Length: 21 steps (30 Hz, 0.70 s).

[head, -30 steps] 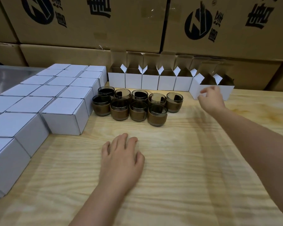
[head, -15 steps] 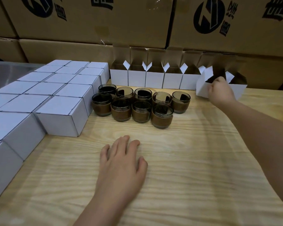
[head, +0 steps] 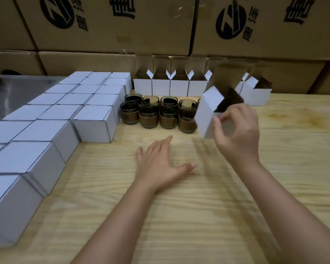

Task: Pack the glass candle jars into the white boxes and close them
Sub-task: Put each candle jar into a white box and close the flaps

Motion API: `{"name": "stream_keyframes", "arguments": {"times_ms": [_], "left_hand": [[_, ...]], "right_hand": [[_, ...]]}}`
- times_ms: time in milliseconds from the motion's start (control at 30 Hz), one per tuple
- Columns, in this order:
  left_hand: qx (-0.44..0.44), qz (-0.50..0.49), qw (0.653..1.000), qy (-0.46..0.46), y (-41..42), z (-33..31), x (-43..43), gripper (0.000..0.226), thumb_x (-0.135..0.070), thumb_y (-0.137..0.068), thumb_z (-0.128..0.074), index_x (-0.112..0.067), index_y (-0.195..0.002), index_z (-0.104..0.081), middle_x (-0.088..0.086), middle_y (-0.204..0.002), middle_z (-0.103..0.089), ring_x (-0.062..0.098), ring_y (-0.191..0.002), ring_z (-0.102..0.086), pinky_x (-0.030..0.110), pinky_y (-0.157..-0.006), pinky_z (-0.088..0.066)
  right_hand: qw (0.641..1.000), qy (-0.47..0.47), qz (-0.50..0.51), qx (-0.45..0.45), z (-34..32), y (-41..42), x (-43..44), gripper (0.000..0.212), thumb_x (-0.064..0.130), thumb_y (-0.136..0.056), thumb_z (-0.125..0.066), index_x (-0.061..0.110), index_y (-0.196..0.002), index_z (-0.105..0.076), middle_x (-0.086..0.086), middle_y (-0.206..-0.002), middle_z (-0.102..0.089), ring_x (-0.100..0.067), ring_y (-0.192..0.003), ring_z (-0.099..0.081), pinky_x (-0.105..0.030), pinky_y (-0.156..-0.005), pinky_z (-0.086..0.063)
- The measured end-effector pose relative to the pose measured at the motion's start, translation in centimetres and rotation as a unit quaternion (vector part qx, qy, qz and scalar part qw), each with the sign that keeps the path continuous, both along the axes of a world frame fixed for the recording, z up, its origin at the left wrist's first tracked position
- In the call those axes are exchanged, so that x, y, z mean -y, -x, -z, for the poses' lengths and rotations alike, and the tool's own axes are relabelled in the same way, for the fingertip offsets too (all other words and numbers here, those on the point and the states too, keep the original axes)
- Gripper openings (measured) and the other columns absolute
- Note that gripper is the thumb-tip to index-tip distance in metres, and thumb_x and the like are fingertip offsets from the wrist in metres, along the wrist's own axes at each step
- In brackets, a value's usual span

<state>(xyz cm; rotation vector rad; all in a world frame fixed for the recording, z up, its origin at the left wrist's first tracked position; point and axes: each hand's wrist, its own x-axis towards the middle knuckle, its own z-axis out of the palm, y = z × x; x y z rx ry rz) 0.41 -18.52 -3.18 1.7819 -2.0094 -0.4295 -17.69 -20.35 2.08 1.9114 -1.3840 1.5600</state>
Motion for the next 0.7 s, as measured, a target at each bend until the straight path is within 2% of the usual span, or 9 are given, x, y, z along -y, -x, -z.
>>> {"name": "stream_keyframes", "arguments": {"times_ms": [67,167,267,333,400,500,600,700], "left_hand": [[-0.041,0.008,0.999,-0.004,-0.1,-0.3,-0.1,0.126,-0.094,-0.045,-0.04,-0.033,-0.151,-0.009,-0.006,-0.153,-0.033,0.01,-0.143,-0.022,0.052,-0.116,-0.004],[-0.121,0.012,0.993,-0.002,-0.4,-0.6,-0.2,0.129,-0.084,-0.043,-0.051,-0.036,-0.152,-0.002,-0.011,-0.151,-0.037,0.006,-0.141,-0.028,0.048,-0.117,-0.006],[-0.16,0.014,0.987,0.0,-0.5,-0.5,0.0,0.11,-0.064,-0.059,-0.056,-0.037,-0.151,-0.003,-0.018,-0.143,-0.045,0.003,-0.138,-0.032,0.046,-0.117,-0.006],[-0.151,0.007,0.989,-0.002,-0.4,-0.4,0.3,0.092,-0.055,-0.067,-0.052,-0.038,-0.148,-0.011,-0.017,-0.135,-0.055,0.004,-0.135,-0.037,0.046,-0.117,-0.005],[-0.128,-0.003,0.992,0.007,-0.4,-0.1,0.6,0.075,-0.051,-0.077,-0.055,-0.037,-0.142,-0.02,-0.014,-0.125,-0.062,0.008,-0.13,-0.044,0.046,-0.116,-0.006],[-0.118,-0.015,0.993,0.016,-0.3,0.2,0.8,0.066,-0.051,-0.082,-0.056,-0.034,-0.139,-0.027,-0.011,-0.12,-0.063,0.012,-0.125,-0.048,0.047,-0.117,-0.007],[-0.13,-0.002,0.991,0.004,-0.3,0.0,0.5,0.073,-0.061,-0.07,-0.054,-0.038,-0.136,-0.03,-0.015,-0.121,-0.061,0.008,-0.125,-0.048,0.045,-0.116,-0.005],[-0.15,0.014,0.988,-0.018,-0.3,-0.5,0.4,0.094,-0.075,-0.045,-0.052,-0.043,-0.131,-0.032,-0.023,-0.11,-0.057,0.002,-0.123,-0.047,0.044,-0.115,-0.004]], "right_hand": [[1.0,0.006,-0.02,-0.015,1.2,-1.9,-2.1,0.019,0.015,-0.084,-0.059,0.002,-0.071,-0.058,-0.012,-0.081,-0.058,-0.029,-0.075,-0.049,-0.031,-0.07,-0.038],[0.999,-0.012,-0.041,-0.018,3.0,-4.0,-3.9,0.018,0.015,-0.083,-0.06,0.003,-0.07,-0.059,-0.01,-0.082,-0.059,-0.028,-0.073,-0.05,-0.037,-0.066,-0.043],[0.998,-0.018,-0.053,-0.031,4.0,-5.4,-4.3,0.015,0.015,-0.081,-0.063,0.004,-0.07,-0.059,-0.01,-0.08,-0.06,-0.03,-0.07,-0.051,-0.039,-0.062,-0.044],[0.997,-0.016,-0.059,-0.047,4.3,-5.8,-4.4,0.015,0.015,-0.08,-0.063,0.005,-0.069,-0.059,-0.009,-0.077,-0.059,-0.03,-0.068,-0.05,-0.038,-0.061,-0.044],[0.997,-0.021,-0.059,-0.051,4.4,-6.0,-4.5,0.017,0.016,-0.08,-0.061,0.005,-0.067,-0.057,-0.008,-0.074,-0.058,-0.029,-0.066,-0.049,-0.037,-0.06,-0.043],[0.997,-0.029,-0.063,-0.033,4.6,-6.0,-4.7,0.02,0.02,-0.082,-0.057,0.006,-0.067,-0.058,-0.005,-0.072,-0.057,-0.026,-0.066,-0.048,-0.033,-0.058,-0.041],[0.997,-0.012,-0.08,-0.001,4.3,-5.8,-4.7,0.019,0.018,-0.083,-0.056,0.004,-0.072,-0.062,-0.008,-0.078,-0.058,-0.025,-0.072,-0.053,-0.031,-0.062,-0.044],[0.988,0.007,-0.12,0.095,3.6,-5.2,-4.1,0.015,0.014,-0.085,-0.058,0.006,-0.094,-0.067,-0.007,-0.096,-0.05,-0.023,-0.088,-0.051,-0.023,-0.08,-0.043]]}}
